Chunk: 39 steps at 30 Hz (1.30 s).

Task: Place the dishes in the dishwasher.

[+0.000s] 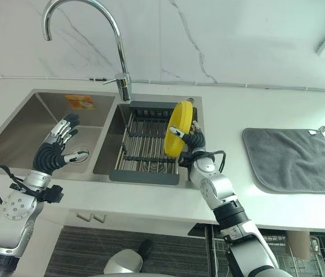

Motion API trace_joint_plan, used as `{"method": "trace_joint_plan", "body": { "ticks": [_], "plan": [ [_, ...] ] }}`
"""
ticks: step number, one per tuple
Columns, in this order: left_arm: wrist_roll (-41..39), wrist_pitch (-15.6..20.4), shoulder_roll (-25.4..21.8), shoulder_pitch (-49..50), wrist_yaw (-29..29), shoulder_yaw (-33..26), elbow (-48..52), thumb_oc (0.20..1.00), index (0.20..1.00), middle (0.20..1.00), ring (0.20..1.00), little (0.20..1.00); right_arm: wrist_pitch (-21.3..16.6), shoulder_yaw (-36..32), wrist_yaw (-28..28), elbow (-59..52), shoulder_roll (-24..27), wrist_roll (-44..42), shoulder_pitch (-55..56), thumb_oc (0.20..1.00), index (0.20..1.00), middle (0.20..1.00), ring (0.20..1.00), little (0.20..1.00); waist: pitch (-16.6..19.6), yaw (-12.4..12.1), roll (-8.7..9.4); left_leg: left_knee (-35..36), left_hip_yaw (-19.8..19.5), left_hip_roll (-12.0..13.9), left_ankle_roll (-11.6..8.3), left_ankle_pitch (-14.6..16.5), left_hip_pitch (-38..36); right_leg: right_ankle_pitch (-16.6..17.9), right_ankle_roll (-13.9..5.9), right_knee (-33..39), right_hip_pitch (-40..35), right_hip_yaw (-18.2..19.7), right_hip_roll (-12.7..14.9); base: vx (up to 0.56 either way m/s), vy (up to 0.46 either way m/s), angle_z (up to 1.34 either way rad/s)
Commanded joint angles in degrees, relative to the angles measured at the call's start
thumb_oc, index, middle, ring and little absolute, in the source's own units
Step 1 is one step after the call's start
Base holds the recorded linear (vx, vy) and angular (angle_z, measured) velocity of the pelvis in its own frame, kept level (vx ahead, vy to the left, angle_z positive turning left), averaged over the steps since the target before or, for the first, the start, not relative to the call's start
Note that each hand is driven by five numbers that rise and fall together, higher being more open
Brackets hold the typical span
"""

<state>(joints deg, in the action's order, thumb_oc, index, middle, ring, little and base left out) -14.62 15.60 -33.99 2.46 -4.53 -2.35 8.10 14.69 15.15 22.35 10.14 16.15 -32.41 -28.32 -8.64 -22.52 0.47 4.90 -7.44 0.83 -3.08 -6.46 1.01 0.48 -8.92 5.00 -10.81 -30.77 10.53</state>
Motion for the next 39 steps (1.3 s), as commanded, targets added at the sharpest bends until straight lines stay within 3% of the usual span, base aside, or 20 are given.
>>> {"method": "trace_joint_plan", "body": {
  "ticks": [1,39],
  "plan": [
    [-0.72,1.71,-1.97,-1.01,0.49,0.18,1.00,1.000,1.000,1.000,1.000,1.000,-1.41,1.81,0.37,-4.38,0.56,1.30,-4.42,1.000,1.000,1.000,1.000,1.000,3.61,0.14,0.59,0.10,0.43,-0.71,0.84,-3.27,3.16,1.41,1.92,-3.55,-0.40,0.71,0.42,0.00,0.000,0.00],
    [-1.44,-1.23,-2.64,-1.16,-0.91,0.26,1.16,1.000,1.000,1.000,1.000,1.000,2.01,3.18,2.45,0.09,0.59,0.63,-7.06,1.000,1.000,1.000,1.000,1.000,4.81,-0.87,0.70,0.10,-0.13,-1.55,0.77,-4.05,2.90,2.99,1.74,-3.51,-0.95,0.04,0.61,0.00,0.003,0.01]
  ]
}}
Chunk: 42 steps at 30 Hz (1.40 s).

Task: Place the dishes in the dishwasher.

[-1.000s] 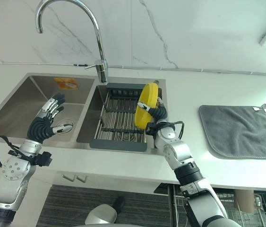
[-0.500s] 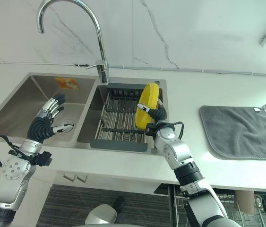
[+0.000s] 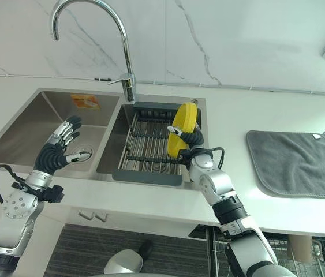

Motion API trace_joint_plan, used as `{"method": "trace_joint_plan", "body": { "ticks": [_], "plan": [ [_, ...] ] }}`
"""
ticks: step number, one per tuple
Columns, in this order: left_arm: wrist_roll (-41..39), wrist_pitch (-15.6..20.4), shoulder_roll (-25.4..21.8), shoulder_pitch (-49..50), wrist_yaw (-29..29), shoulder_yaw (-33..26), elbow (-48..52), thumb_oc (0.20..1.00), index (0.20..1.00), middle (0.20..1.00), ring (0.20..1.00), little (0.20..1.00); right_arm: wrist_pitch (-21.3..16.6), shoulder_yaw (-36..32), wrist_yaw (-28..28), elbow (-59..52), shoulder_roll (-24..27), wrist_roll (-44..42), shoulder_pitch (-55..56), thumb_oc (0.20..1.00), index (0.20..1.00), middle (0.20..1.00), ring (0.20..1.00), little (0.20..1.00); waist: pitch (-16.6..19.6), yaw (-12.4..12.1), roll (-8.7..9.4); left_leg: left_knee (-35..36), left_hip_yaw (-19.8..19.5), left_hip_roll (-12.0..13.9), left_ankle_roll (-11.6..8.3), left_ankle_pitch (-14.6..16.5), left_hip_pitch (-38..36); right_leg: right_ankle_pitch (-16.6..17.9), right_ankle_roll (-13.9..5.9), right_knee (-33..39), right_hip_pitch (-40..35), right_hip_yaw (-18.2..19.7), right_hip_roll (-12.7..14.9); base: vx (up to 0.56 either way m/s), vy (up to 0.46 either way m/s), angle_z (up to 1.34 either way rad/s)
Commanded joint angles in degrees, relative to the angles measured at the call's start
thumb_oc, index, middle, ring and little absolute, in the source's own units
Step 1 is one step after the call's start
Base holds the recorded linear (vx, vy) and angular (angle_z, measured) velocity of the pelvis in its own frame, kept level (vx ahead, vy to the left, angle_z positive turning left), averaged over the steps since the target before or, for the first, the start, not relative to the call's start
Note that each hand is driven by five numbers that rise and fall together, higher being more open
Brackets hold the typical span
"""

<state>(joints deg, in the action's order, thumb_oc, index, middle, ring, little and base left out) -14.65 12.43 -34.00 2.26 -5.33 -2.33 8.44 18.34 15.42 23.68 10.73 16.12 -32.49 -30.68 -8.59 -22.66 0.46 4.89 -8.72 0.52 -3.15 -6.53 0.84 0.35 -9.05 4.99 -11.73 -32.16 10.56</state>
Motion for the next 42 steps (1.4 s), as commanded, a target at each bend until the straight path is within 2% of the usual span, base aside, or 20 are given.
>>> {"method": "trace_joint_plan", "body": {
  "ticks": [1,3,4,5,6,10,15,18,20,21,23,24,25,26,27,28,30,37,38,42],
  "plan": [
    [-1.45,1.88,-2.60,-0.91,-0.25,0.20,0.91,1.000,1.000,1.000,1.000,1.000,-1.54,2.78,1.22,-0.10,0.62,0.98,-4.84,1.000,1.000,1.000,1.000,1.000,4.78,-0.84,0.69,0.11,1.06,-1.30,0.87,-3.99,3.07,3.15,1.88,-3.47,-0.11,1.33,0.58,0.00,0.000,0.00],
    [-1.67,1.67,-2.70,-0.94,-0.33,0.20,0.92,1.000,1.000,1.000,1.000,1.000,-1.39,2.73,1.38,0.46,0.85,1.49,-5.11,1.000,1.000,1.000,1.000,1.000,4.84,-0.96,0.65,0.11,1.01,-1.34,0.85,-4.01,3.10,3.18,1.85,-3.51,-0.16,1.20,0.63,0.00,0.000,0.00],
    [-1.68,1.67,-2.70,-0.94,-0.34,0.19,0.92,1.000,1.000,1.000,1.000,1.000,-1.40,2.73,1.37,0.47,0.85,1.49,-5.12,0.740,0.740,0.740,0.740,0.740,4.84,-0.95,0.65,0.11,1.01,-1.34,0.85,-4.01,3.10,3.18,1.85,-3.51,-0.16,1.20,0.63,0.00,0.000,0.00],
    [-1.76,1.73,-2.74,-0.93,-0.52,0.22,0.81,1.000,1.000,1.000,1.000,1.000,-1.31,2.63,1.62,0.74,0.95,2.35,-5.25,0.401,0.401,0.401,0.401,0.401,4.85,-1.04,0.61,0.11,0.93,-1.36,0.85,-3.99,3.10,3.19,1.83,-3.60,-0.11,1.09,0.69,0.00,0.000,0.00],
    [-1.87,1.70,-2.84,-1.04,-0.59,0.37,0.73,1.000,1.000,1.000,1.000,1.000,-1.08,2.60,1.86,1.23,1.14,3.24,-5.62,0.200,0.200,0.200,0.200,0.200,4.87,-1.11,0.60,0.11,0.89,-1.39,0.86,-3.97,3.11,3.19,1.81,-3.61,-0.13,1.00,0.72,0.00,0.000,0.00],
    [-2.41,1.09,-2.96,-1.00,-0.84,0.74,1.12,1.000,1.000,1.000,1.000,1.000,-0.14,2.62,2.35,2.83,2.30,9.11,-7.47,0.200,0.200,0.200,0.200,0.200,4.94,-1.43,0.53,0.11,0.82,-1.47,0.84,-3.97,3.23,3.22,1.80,-3.47,-0.22,0.85,0.72,0.00,0.000,0.00],
    [-4.77,0.16,-2.39,-0.81,-1.42,0.82,1.42,1.000,1.000,1.000,1.000,1.000,0.94,3.04,3.00,2.53,2.78,10.14,-8.32,0.200,0.200,0.200,0.200,0.200,4.78,-1.62,0.53,0.11,0.62,-1.64,0.91,-3.95,3.32,3.14,1.81,-3.42,-0.25,0.87,0.71,0.00,0.000,0.00],
    [-4.84,0.46,-2.33,-0.88,-1.62,0.91,1.01,1.000,1.000,1.000,1.000,1.000,-0.05,3.46,3.67,3.54,2.38,9.58,-8.15,0.200,0.200,0.200,0.200,0.200,4.63,-1.85,0.45,0.11,0.64,-1.69,0.94,-3.88,3.20,3.06,1.81,-3.42,-0.43,0.67,0.74,0.02,-0.015,0.00],
    [-4.95,0.49,-2.33,-0.85,-1.60,0.94,0.91,1.000,1.000,1.000,1.000,1.000,-0.39,3.47,3.53,3.74,2.40,9.45,-8.02,0.200,0.200,0.200,0.200,0.200,4.76,-1.70,0.76,0.11,0.56,-1.55,0.61,-2.60,2.75,2.02,1.46,-3.25,-0.89,1.49,0.54,0.04,-0.022,0.00],
    [-5.01,0.56,-2.31,-0.81,-1.65,1.03,0.95,1.000,1.000,1.000,1.000,1.000,-0.67,3.35,3.32,3.93,2.41,9.29,-7.87,0.200,0.200,0.200,0.200,0.200,4.59,-1.85,0.37,0.11,0.62,-1.73,0.96,-3.79,3.14,3.06,1.79,-3.47,-0.39,0.64,0.82,0.00,0.000,0.00],
    [-5.10,0.70,-2.08,-0.50,-1.78,1.00,0.97,1.000,1.000,1.000,1.000,1.000,-1.25,3.29,2.80,3.70,2.39,8.38,-7.45,0.200,0.200,0.200,0.200,0.200,4.73,-1.63,0.70,0.11,0.78,-1.56,0.65,-2.51,2.72,2.03,1.43,-3.24,-0.89,1.42,0.65,0.00,0.000,0.00],
    [-5.13,0.86,-2.01,-0.33,-1.89,1.07,1.06,1.000,1.000,1.000,1.000,1.000,-1.70,3.07,2.64,3.40,2.36,7.87,-7.18,0.200,0.200,0.200,0.200,0.200,4.52,-1.71,0.38,0.11,1.05,-1.69,1.01,-3.69,3.11,3.15,1.73,-3.45,-0.40,0.52,0.92,0.00,0.000,0.00],
    [-5.02,0.82,-1.88,-0.32,-1.90,1.03,1.02,1.000,1.000,1.000,1.000,1.000,-1.92,3.05,2.50,3.24,2.26,7.47,-7.06,0.200,0.200,0.200,0.200,0.200,4.65,-1.51,0.78,0.11,1.05,-1.51,0.66,-2.46,2.71,2.14,1.38,-3.26,-0.87,1.34,0.70,-0.08,0.060,0.00],
    [-5.04,1.08,-1.78,-0.37,-2.01,1.19,0.84,1.000,1.000,1.000,1.000,1.000,-3.05,2.94,2.44,2.83,1.99,5.31,-6.62,0.200,0.200,0.200,0.200,0.200,4.44,-1.50,0.51,0.11,1.38,-1.60,1.00,-3.65,3.07,3.27,1.71,-3.47,-0.32,0.49,1.01,0.06,-0.050,0.01],
    [-5.03,1.11,-1.72,-0.38,-2.01,1.15,0.74,1.000,1.000,1.000,1.000,1.000,-3.29,3.03,2.43,2.76,1.92,4.80,-6.55,0.200,0.200,0.200,0.200,0.200,4.59,-1.34,0.87,0.11,1.35,-1.42,0.66,-2.42,2.65,2.25,1.36,-3.29,-0.78,1.34,0.78,-0.08,0.056,-0.01],
    [-5.07,1.22,-1.70,-0.42,-2.06,1.21,0.71,1.000,1.000,1.000,1.000,1.000,-3.76,2.94,2.45,2.61,1.73,3.68,-6.37,0.200,0.200,0.200,0.200,0.200,4.42,-1.41,0.56,0.11,1.55,-1.52,0.99,-3.63,3.03,3.33,1.69,-3.49,-0.26,0.51,1.04,0.00,0.000,0.00],
    [-5.17,1.64,-1.46,-0.70,-2.06,1.46,0.31,1.000,1.000,1.000,1.000,1.000,-6.92,2.82,2.30,1.84,0.78,-1.81,-5.33,0.200,0.200,0.200,0.200,0.200,4.41,-0.92,0.70,0.11,2.12,-1.26,1.00,-3.65,3.02,3.59,1.60,-3.38,0.00,0.66,1.12,-0.05,0.024,-0.01],
    [-4.05,3.13,-0.38,-1.35,-0.96,3.54,-0.78,1.000,1.000,1.000,1.000,1.000,-20.44,0.27,1.94,-2.45,-1.53,-11.53,-1.83,0.200,0.200,0.200,0.200,0.200,4.60,1.16,0.62,0.11,4.18,-0.32,0.94,-3.20,2.29,4.39,1.27,-2.72,0.80,2.41,1.08,-0.04,-0.034,-0.05],
    [-3.95,3.31,-0.31,-1.44,-0.65,3.67,-0.94,1.000,1.000,1.000,1.000,1.000,-21.34,-0.01,1.99,-3.15,-1.72,-12.31,-1.63,0.200,0.200,0.200,0.200,0.200,4.64,1.46,0.60,0.11,4.37,-0.22,0.94,-3.13,2.18,4.45,1.24,-2.68,0.93,2.71,1.08,-0.06,-0.044,-0.18],
    [-3.89,3.84,0.10,-2.61,0.94,4.46,-1.94,1.000,1.000,1.000,1.000,1.000,-27.52,-1.80,1.46,-7.34,-2.79,-15.77,-0.06,0.200,0.200,0.200,0.200,0.200,5.18,4.01,0.41,0.11,6.41,0.56,1.00,-2.82,1.45,5.47,1.02,-2.26,1.97,4.74,1.25,-0.06,-0.051,-0.32]
  ]
}}
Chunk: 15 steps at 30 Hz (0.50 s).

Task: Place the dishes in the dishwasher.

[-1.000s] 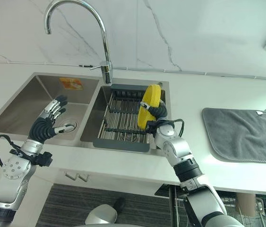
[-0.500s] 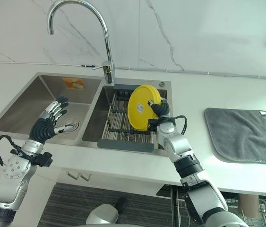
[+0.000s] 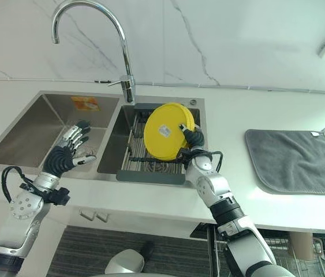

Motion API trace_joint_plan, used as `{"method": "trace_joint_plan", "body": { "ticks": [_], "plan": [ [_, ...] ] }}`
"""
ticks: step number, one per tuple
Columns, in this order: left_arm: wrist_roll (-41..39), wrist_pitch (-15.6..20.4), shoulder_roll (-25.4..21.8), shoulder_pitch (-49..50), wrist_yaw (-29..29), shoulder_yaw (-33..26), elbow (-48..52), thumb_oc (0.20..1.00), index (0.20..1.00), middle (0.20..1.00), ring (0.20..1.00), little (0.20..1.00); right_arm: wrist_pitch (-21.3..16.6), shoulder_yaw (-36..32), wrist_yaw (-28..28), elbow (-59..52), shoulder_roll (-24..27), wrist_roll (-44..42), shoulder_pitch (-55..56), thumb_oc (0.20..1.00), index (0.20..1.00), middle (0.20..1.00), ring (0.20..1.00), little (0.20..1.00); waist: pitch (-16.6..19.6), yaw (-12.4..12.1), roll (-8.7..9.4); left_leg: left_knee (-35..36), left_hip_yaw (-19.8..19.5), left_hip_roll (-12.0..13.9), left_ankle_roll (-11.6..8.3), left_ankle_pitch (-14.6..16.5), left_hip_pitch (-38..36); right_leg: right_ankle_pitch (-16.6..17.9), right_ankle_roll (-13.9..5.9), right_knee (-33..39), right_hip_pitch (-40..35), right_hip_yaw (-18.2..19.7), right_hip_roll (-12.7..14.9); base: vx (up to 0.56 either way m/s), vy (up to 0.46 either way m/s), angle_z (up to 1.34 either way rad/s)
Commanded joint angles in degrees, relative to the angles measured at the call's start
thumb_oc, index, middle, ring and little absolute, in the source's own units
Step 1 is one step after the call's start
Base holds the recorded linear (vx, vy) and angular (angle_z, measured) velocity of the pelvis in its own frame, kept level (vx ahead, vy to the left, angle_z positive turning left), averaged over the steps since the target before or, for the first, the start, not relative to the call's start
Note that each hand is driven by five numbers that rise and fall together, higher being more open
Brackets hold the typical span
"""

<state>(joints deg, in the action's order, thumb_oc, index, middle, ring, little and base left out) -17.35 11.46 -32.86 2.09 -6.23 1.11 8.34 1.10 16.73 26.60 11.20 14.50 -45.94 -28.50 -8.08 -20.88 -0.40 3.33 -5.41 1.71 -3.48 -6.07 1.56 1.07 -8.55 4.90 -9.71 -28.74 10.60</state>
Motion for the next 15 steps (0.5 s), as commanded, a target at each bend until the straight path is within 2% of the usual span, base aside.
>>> {"method": "trace_joint_plan", "body": {
  "ticks": [1,6,7,9,10,15],
  "plan": [
    [-1.21,4.88,-1.05,-2.62,1.95,1.15,-1.96,1.000,1.000,1.000,1.000,1.000,-10.90,-3.30,-1.75,-8.38,-1.30,-2.59,-1.93,0.200,0.200,0.200,0.200,0.200,4.70,2.61,1.28,1.67,3.60,-0.43,1.23,-2.94,0.36,4.68,0.45,-2.16,-0.07,1.66,1.26,-0.06,-0.067,-0.30],
    [-1.09,4.79,-1.10,-4.18,3.07,2.51,-2.40,1.000,1.000,1.000,1.000,1.000,-14.32,-4.48,-2.92,-12.57,-0.71,-4.07,0.05,0.200,0.200,0.200,0.200,0.200,5.40,5.78,1.27,1.67,6.59,0.70,1.07,-2.53,-0.64,5.88,0.14,-1.58,0.79,3.40,1.55,-0.01,-0.089,-0.29],
    [0.38,3.99,-0.88,-5.25,4.87,3.36,-2.77,1.000,1.000,1.000,1.000,1.000,-15.92,-5.49,-3.21,-15.52,0.36,-5.41,1.73,0.200,0.200,0.200,0.200,0.200,5.89,7.91,1.30,1.67,8.03,1.34,0.85,-1.93,-1.41,6.39,0.06,-0.91,1.27,5.29,1.60,-0.01,-0.150,-0.47],
    [0.60,3.89,-0.82,-5.61,5.46,3.71,-3.07,1.000,1.000,1.000,1.000,1.000,-16.38,-6.21,-3.33,-16.74,1.06,-6.30,2.52,0.200,0.200,0.200,0.200,0.200,6.14,8.75,1.29,1.67,8.77,1.61,0.80,-1.59,-1.77,6.55,0.01,-0.56,1.47,6.19,1.56,0.00,-0.140,-0.72],
    [0.64,3.80,-0.76,-6.12,5.53,4.02,-3.34,1.000,1.000,1.000,1.000,1.000,-17.77,-7.32,-3.89,-17.98,1.87,-7.90,3.58,0.200,0.200,0.200,0.200,0.200,6.46,9.97,1.33,1.67,9.76,1.97,0.73,-1.18,-2.29,6.60,-0.10,-0.36,1.78,7.35,1.51,0.00,-0.139,-0.52],
    [1.21,4.45,-0.56,-6.89,4.40,4.54,-3.31,1.000,1.000,1.000,1.000,1.000,-20.07,-11.04,-4.04,-22.94,4.08,-8.39,7.72,0.200,0.200,0.200,0.200,0.200,7.01,13.37,1.30,1.67,12.20,2.95,0.40,-0.28,-3.61,6.95,-0.34,0.05,2.62,9.69,1.60,-0.02,-0.123,-0.38]
  ]
}}
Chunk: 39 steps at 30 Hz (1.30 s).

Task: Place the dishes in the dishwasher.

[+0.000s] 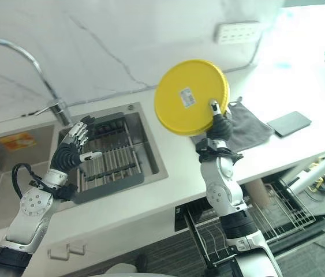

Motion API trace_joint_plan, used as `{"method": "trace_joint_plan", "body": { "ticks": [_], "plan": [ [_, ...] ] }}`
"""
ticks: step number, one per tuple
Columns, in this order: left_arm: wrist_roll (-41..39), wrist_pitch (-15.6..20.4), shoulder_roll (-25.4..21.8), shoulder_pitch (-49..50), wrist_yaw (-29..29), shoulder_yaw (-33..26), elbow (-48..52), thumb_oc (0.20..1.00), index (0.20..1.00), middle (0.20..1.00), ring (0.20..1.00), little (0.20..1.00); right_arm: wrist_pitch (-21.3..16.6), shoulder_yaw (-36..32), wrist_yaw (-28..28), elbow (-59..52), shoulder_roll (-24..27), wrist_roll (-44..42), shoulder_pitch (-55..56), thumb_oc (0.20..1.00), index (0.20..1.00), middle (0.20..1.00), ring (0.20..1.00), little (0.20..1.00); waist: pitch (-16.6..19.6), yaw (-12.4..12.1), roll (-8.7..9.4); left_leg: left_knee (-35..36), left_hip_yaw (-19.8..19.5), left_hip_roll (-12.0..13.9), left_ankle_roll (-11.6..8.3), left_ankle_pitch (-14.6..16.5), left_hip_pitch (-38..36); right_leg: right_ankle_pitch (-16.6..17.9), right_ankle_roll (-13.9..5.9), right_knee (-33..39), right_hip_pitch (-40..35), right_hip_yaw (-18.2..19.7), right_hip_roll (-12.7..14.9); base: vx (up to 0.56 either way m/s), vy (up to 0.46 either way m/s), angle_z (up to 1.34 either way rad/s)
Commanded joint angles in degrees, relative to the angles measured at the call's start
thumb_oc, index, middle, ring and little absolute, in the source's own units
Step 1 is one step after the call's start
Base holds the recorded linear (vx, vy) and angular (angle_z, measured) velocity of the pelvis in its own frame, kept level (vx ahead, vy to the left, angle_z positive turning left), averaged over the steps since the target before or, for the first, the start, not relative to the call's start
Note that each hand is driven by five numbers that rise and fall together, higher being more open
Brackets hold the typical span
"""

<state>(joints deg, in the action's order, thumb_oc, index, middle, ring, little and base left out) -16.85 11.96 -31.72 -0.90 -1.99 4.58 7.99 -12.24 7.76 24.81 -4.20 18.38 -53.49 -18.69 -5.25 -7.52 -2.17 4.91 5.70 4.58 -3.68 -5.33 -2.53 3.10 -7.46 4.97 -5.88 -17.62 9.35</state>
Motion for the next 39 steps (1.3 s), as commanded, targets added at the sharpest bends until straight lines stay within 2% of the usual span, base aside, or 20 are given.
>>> {"method": "trace_joint_plan", "body": {
  "ticks": [1,2,3,6,13,14,15,17,19,20,22,24,25,27,28,31,36,39],
  "plan": [
    [0.72,3.86,-1.71,-3.99,0.10,1.05,-2.79,1.000,1.000,1.000,1.000,1.000,-7.13,-2.69,-2.32,-8.12,0.54,-1.01,-1.37,0.200,0.200,0.200,0.200,0.200,4.23,0.50,3.06,0.09,1.40,0.20,0.55,-0.94,0.34,4.96,-1.46,0.03,-1.08,-1.18,2.86,-0.03,-0.123,-0.53],
    [0.56,3.61,-1.67,-4.09,-0.34,0.91,-2.26,1.000,1.000,1.000,1.000,1.000,-7.76,-4.31,-2.81,-9.30,1.10,-1.71,0.52,0.200,0.200,0.200,0.200,0.200,4.38,1.44,3.02,0.09,2.21,0.51,0.41,-0.79,0.02,5.08,-1.60,0.03,-0.74,-0.55,2.89,-0.06,-0.203,-0.48],
    [0.24,3.11,-1.74,-4.51,-1.78,0.93,-1.23,1.000,1.000,1.000,1.000,1.000,-10.04,-8.06,-3.24,-10.83,1.91,-2.37,4.37,0.200,0.200,0.200,0.200,0.200,4.64,3.98,2.97,0.09,4.00,1.22,0.13,-0.47,-0.60,5.34,-1.88,0.03,-0.02,0.81,2.90,-0.06,-0.200,-0.45],
    [0.31,2.27,-1.57,-4.72,-2.16,1.16,-0.51,1.000,1.000,1.000,1.000,1.000,-10.99,-10.83,-3.61,-11.96,2.56,-2.91,7.30,0.200,0.200,0.200,0.200,0.200,4.78,5.82,3.00,0.09,5.07,1.60,0.01,-0.13,-1.19,5.45,-1.99,0.03,0.34,2.15,2.69,-0.02,-0.116,-0.55],
    [-3.22,-0.79,0.13,-7.10,-5.99,2.90,1.34,1.000,1.000,1.000,1.000,1.000,-9.45,-16.96,-4.58,-12.92,2.90,-4.53,13.16,0.200,0.200,0.200,0.200,0.200,3.52,11.68,3.01,0.09,8.38,2.25,0.52,0.87,-4.72,4.63,-1.45,-1.91,0.69,7.81,1.46,0.00,-0.048,-0.54],
    [-4.15,-1.57,0.62,-7.82,-6.84,3.73,1.39,1.000,1.000,1.000,1.000,1.000,-9.37,-17.10,-4.47,-12.83,2.77,-4.78,13.40,0.200,0.200,0.200,0.200,0.200,3.30,12.28,3.00,0.09,9.00,2.36,0.59,0.93,-5.20,4.48,-1.42,-2.38,0.81,8.41,1.41,-0.02,0.006,-0.37],
    [-5.28,-3.19,2.28,-10.03,-8.35,7.13,1.69,1.000,1.000,1.000,1.000,1.000,-9.39,-17.39,-4.49,-12.38,2.42,-4.67,13.91,0.200,0.200,0.200,0.200,0.200,2.83,14.03,3.03,0.09,10.22,2.60,0.64,0.93,-6.08,4.64,-1.40,-2.93,1.01,9.77,1.30,-0.02,0.005,-0.31],
    [-5.85,-5.10,4.66,-11.81,-9.61,10.89,2.14,1.000,1.000,1.000,1.000,1.000,-9.33,-17.80,-4.73,-12.40,1.88,-4.18,14.76,0.200,0.200,0.200,0.200,0.200,2.59,15.56,3.14,0.09,10.78,2.61,0.53,1.19,-6.61,5.23,-1.69,-2.49,1.10,11.17,1.21,-0.02,-0.002,-0.36],
    [-7.15,-7.18,6.63,-13.32,-8.92,14.56,2.49,1.000,1.000,1.000,1.000,1.000,-8.40,-18.55,-4.90,-13.04,2.21,-5.11,15.61,0.200,0.200,0.200,0.200,0.200,2.50,17.48,3.36,0.09,10.61,2.40,0.54,1.79,-7.01,5.89,-1.83,-1.59,1.43,13.55,0.59,0.01,-0.017,-0.23],
    [-7.22,-7.43,6.86,-13.54,-8.74,14.90,2.45,1.000,1.000,1.000,1.000,1.000,-8.29,-18.67,-4.95,-13.08,2.24,-5.15,15.67,0.200,0.200,0.200,0.200,0.200,2.47,17.53,3.35,0.09,10.67,2.40,0.52,1.85,-7.10,5.99,-1.87,-1.50,1.46,13.72,0.56,0.03,-0.025,-0.16],
    [-10.10,-10.51,8.51,-14.20,-7.20,17.31,2.25,1.000,1.000,1.000,1.000,1.000,-7.27,-19.07,-5.86,-12.52,2.24,-5.66,15.37,0.200,0.200,0.200,0.200,0.200,2.39,18.56,3.50,0.09,12.36,2.49,0.25,2.04,-7.93,7.03,-2.38,-0.71,1.62,13.34,0.94,0.02,-0.040,-0.21],
    [-11.10,-11.10,9.05,-14.28,-6.70,18.31,1.59,1.000,1.000,1.000,1.000,1.000,-7.02,-19.13,-6.24,-12.06,2.33,-5.89,14.96,0.200,0.200,0.200,0.200,0.200,2.34,18.55,3.50,0.09,13.62,2.57,0.11,2.10,-8.24,7.36,-2.57,-0.50,1.70,12.73,1.19,-0.03,-0.078,-0.45],
    [-10.61,-11.48,10.98,-13.01,-4.10,21.87,0.22,1.000,1.000,1.000,1.000,1.000,-6.10,-17.82,-7.42,-10.77,2.66,-6.91,13.05,0.200,0.200,0.200,0.200,0.200,2.20,17.97,3.68,0.09,17.31,3.21,-0.49,1.92,-8.41,7.95,-3.22,-0.17,2.21,8.54,2.19,-0.05,-0.110,-0.62],
    [-11.68,-11.82,11.10,-12.68,-3.44,22.73,-0.33,1.000,1.000,1.000,1.000,1.000,-5.51,-17.33,-7.44,-10.78,2.91,-7.26,12.71,0.200,0.200,0.200,0.200,0.200,2.11,17.83,3.76,0.09,18.24,3.39,-0.50,2.07,-8.38,7.71,-3.09,-0.24,2.21,7.57,2.29,-0.05,-0.136,-0.93],
    [-12.71,-11.86,11.93,-11.49,-2.15,24.98,-1.97,1.000,1.000,1.000,1.000,1.000,-5.56,-16.13,-7.70,-9.96,3.22,-7.87,12.02,0.200,0.200,0.200,0.200,0.200,1.90,17.50,4.10,0.09,19.07,3.76,-0.28,1.90,-8.28,7.57,-2.88,-0.35,2.35,6.63,2.16,-0.04,-0.131,-1.03],
    [-15.00,-12.86,12.60,-10.72,-1.87,26.72,-3.49,1.000,1.000,1.000,1.000,1.000,-5.86,-15.59,-7.47,-9.72,3.53,-7.93,11.79,0.200,0.200,0.200,0.200,0.200,2.01,17.49,4.43,0.09,19.82,4.26,-0.43,1.76,-8.20,7.31,-2.60,-0.29,2.26,5.86,1.92,-0.01,-0.113,-0.52],
    [-20.51,-14.43,16.91,-6.96,-0.04,32.90,-13.01,1.000,1.000,1.000,1.000,1.000,-5.43,-13.73,-7.57,-8.78,4.64,-9.12,10.34,0.200,0.200,0.200,0.200,0.200,2.03,17.18,5.06,0.09,20.79,5.87,-1.29,0.90,-8.10,6.00,-1.68,-0.32,1.32,3.87,0.87,0.03,-0.097,-0.11],
    [-18.20,-13.52,18.95,-5.03,0.42,34.66,-20.29,1.000,1.000,1.000,1.000,1.000,-5.31,-12.87,-7.54,-8.63,5.50,-9.60,9.92,0.200,0.200,0.200,0.200,0.200,1.88,16.97,5.52,0.09,20.85,6.42,-1.46,0.62,-7.78,5.32,-1.20,-0.55,1.11,3.36,0.39,0.04,-0.054,0.13]
  ]
}}
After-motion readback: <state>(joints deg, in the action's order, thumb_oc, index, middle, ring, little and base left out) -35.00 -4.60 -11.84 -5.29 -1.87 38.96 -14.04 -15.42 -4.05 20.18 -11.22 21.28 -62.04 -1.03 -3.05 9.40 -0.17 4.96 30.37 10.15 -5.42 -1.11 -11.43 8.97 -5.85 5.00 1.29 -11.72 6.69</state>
